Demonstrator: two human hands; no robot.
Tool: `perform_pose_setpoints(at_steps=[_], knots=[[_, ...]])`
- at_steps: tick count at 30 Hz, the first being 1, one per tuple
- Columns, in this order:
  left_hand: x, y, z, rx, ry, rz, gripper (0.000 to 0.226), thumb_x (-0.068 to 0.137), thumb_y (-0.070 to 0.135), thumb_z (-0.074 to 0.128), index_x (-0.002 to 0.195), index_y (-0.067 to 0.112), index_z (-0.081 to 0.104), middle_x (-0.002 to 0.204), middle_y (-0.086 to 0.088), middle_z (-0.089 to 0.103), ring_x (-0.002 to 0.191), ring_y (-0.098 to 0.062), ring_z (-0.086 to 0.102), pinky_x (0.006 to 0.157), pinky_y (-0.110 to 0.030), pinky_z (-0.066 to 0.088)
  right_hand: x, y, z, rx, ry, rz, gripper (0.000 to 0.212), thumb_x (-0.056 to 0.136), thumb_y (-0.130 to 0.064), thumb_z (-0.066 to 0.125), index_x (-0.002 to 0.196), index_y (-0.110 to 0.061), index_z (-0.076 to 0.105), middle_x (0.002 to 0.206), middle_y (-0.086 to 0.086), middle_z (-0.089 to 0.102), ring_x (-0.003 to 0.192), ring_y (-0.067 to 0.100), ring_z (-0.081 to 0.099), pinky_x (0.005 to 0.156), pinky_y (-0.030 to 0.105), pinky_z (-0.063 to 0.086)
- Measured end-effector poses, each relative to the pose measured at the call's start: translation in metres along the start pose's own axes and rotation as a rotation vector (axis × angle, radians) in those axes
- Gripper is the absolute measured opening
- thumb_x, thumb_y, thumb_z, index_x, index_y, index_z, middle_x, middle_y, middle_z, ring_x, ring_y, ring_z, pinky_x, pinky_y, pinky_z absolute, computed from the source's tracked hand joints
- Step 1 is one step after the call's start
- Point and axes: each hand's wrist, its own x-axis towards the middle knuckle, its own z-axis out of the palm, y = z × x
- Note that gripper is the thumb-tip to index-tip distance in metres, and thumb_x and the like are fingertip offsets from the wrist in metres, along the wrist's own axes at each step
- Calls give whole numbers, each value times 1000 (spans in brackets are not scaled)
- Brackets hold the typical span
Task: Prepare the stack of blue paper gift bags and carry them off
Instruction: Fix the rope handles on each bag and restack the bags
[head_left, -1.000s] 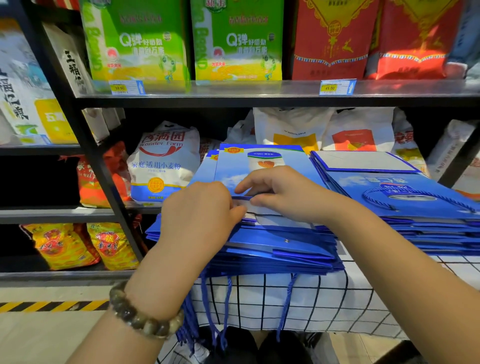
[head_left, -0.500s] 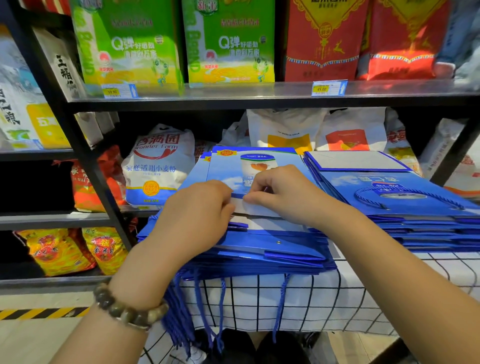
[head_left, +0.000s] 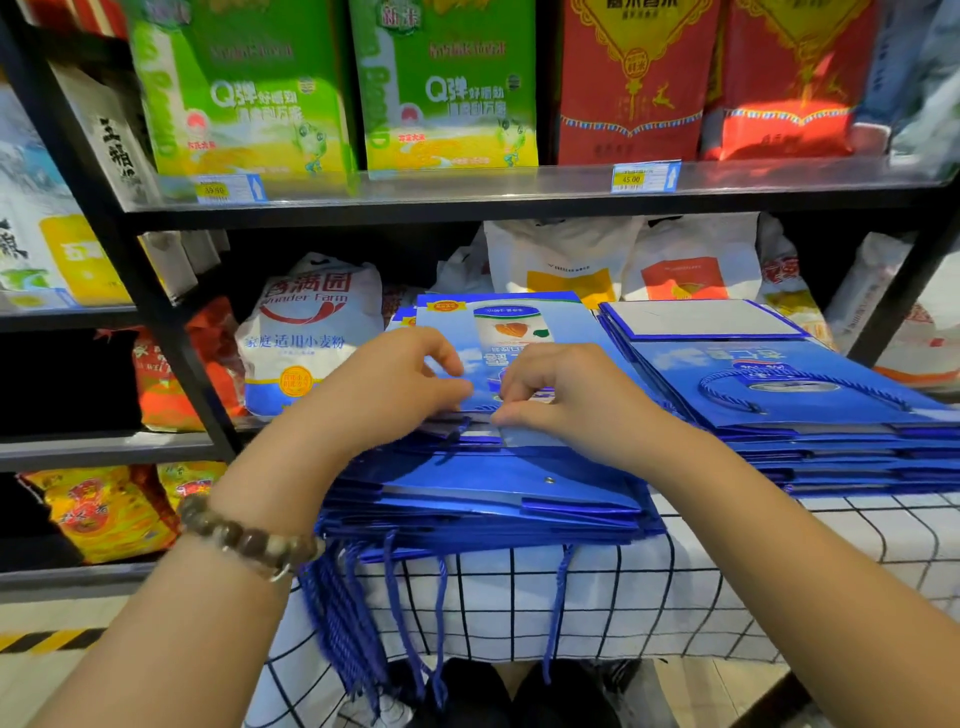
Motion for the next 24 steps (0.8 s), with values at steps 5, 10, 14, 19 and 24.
perform_pose_setpoints(at_steps=[5, 10, 14, 19, 24], knots=[[19, 12, 4, 125, -145, -14, 25, 74, 19, 76, 75, 30, 54, 83, -4, 66, 61, -13, 51, 57, -25, 39, -5, 2, 4, 25, 33, -43, 12, 76, -25, 73, 67, -19, 70, 80, -12, 52, 80, 14, 53, 70, 33, 44], [28, 6, 4, 187, 93, -49, 21, 78, 15, 67, 89, 23, 51, 92, -3, 60, 68, -18, 54, 65, -29, 42, -7, 4, 5, 28, 24, -68, 12, 78, -21, 72, 66, -21, 69, 78, -15, 48, 79, 16, 53, 74, 37, 45], [29, -5, 0, 218, 114, -93, 30, 80, 20, 64, 109, 23, 55, 103, -5, 60, 78, -22, 55, 69, -30, 42, -7, -2, 3, 3, -47, -53, 18, 82, -29, 66, 65, -24, 63, 78, -3, 56, 80, 19, 53, 76, 39, 45], [27, -20, -1, 444, 51, -192, 29, 89, 35, 52, 110, 15, 57, 114, -11, 60, 102, -31, 54, 80, -34, 42, 3, 29, -38, -115, 105, 298, 29, 91, -33, 53, 95, -8, 67, 100, 11, 66, 93, 25, 57, 80, 35, 43], [25, -15, 2, 392, -81, -168, 29, 92, 38, 52, 108, 14, 55, 113, -11, 54, 107, -31, 52, 84, -32, 40, 0, 69, -46, -429, -132, 705, 39, 92, -39, 49, 109, -4, 54, 113, 18, 58, 97, 32, 53, 77, 37, 41]])
